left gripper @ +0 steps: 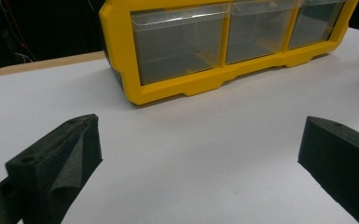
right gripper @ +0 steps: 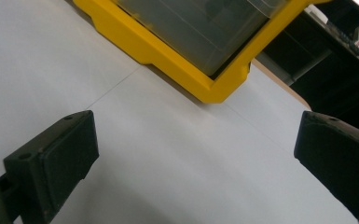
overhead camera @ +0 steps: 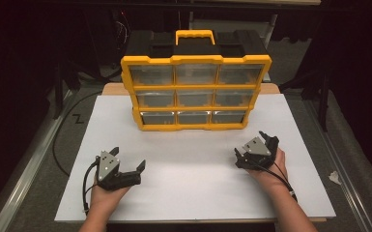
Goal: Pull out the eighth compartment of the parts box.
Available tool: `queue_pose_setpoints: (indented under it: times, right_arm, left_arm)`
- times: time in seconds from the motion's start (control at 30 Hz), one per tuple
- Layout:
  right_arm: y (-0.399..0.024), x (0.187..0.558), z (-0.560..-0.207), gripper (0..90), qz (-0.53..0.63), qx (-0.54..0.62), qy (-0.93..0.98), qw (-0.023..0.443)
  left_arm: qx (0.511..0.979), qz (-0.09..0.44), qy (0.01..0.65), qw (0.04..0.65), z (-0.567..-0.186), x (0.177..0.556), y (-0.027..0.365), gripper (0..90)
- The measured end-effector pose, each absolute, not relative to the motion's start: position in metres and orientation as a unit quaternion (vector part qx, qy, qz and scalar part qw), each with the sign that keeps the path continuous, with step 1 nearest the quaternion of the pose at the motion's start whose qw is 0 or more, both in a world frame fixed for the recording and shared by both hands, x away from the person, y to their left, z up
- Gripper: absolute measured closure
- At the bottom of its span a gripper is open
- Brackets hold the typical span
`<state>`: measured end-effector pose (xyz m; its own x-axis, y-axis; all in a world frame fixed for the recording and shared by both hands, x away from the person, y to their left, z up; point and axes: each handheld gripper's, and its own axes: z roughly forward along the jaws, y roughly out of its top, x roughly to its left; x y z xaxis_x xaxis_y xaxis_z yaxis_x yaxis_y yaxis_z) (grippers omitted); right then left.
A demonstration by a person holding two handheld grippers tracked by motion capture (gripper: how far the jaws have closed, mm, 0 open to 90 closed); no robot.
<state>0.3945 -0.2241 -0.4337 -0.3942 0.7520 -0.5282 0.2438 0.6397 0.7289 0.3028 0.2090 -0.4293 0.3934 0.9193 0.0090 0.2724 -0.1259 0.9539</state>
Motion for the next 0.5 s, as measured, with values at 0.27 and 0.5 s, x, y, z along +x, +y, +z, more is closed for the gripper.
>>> queue_pose_setpoints:
  times: [0.27, 0.5]
  right_arm:
    - [-0.215, 0.388, -0.432, 0.7, 0.257, 0.270, 0.801, 0.468]
    - [-0.207, 0.384, -0.431, 0.7, 0.224, 0.224, 0.809, 0.495]
  left_arm:
    - [0.676, 0.331, 0.440, 0.491, -0.430, 0.303, 0.208, 0.3]
    - [0.676, 0.333, 0.441, 0.488, -0.430, 0.303, 0.208, 0.3]
